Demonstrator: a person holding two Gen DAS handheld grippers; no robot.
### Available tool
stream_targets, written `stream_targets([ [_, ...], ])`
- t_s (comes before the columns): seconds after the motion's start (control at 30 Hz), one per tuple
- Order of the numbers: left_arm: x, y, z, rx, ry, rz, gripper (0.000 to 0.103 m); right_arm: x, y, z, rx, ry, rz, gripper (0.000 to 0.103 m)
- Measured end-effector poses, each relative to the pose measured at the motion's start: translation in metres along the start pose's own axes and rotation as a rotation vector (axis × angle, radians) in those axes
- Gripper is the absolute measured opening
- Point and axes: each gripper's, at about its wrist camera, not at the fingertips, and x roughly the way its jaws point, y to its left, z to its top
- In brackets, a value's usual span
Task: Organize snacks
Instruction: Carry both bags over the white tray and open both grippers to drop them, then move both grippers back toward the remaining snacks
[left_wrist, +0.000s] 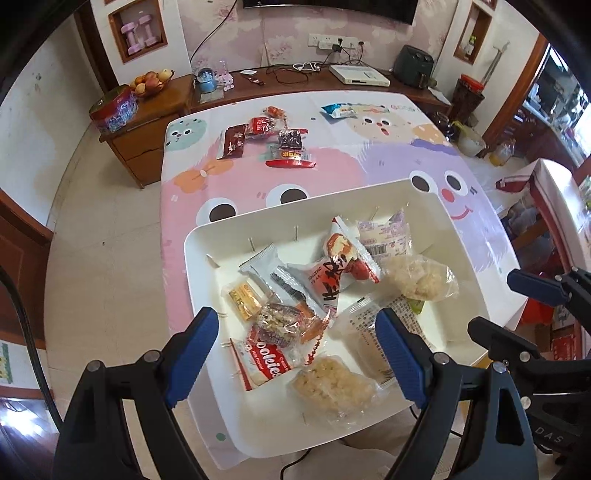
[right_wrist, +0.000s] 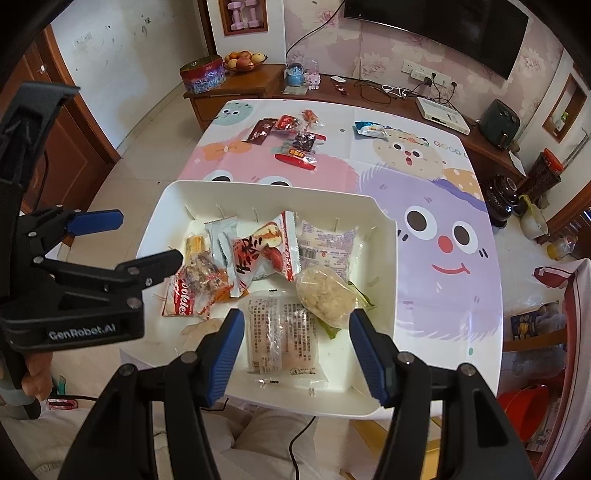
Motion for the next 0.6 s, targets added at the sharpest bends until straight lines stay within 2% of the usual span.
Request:
stream_targets([
  [0.27,0.008,0.021,0.001,-0.109,-0.019,-0.048,0.086,0.004,0.004,0.01,-0.067,0.036,-0.048,0.06],
  [0.47,0.008,0.036,0.018,-0.134,-0.067,-0.012,0.086,0.005,-0.004,0.032,-0.097,0.033,-0.064,0.06],
  [0.6,0.005,0.049,0.046,-0.134,-0.103,0.027,0.086,0.002,-0.019,0.06,-0.086,0.012,-0.066,0.06],
])
